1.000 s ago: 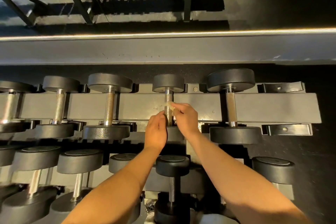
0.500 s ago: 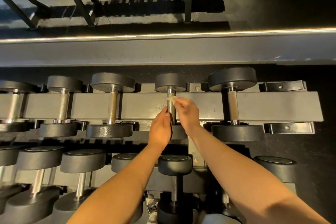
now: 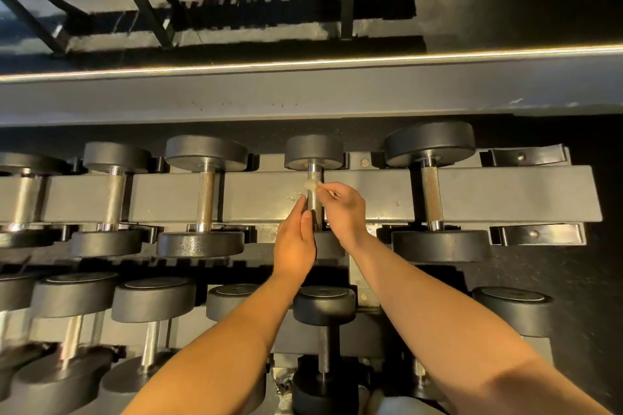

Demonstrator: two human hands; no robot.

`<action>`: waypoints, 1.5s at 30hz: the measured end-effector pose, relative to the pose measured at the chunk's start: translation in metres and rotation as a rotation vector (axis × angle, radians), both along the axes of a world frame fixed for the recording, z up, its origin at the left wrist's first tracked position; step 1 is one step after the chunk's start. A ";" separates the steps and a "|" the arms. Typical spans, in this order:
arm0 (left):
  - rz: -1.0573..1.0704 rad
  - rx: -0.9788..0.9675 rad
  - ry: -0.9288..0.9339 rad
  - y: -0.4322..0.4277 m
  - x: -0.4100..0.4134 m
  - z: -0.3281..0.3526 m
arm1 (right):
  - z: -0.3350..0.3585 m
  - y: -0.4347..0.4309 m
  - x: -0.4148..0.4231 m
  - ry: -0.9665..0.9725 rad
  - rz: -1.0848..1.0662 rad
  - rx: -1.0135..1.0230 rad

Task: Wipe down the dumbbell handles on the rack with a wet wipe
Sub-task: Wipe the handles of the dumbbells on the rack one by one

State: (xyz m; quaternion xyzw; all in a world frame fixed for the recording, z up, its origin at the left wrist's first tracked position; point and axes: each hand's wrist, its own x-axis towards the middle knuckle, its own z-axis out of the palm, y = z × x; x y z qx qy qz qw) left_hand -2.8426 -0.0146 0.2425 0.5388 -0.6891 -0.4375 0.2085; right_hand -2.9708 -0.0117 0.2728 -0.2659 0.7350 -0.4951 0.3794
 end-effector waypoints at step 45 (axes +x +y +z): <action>-0.003 -0.054 -0.115 0.001 0.006 -0.010 | -0.006 0.010 0.019 0.038 -0.023 0.196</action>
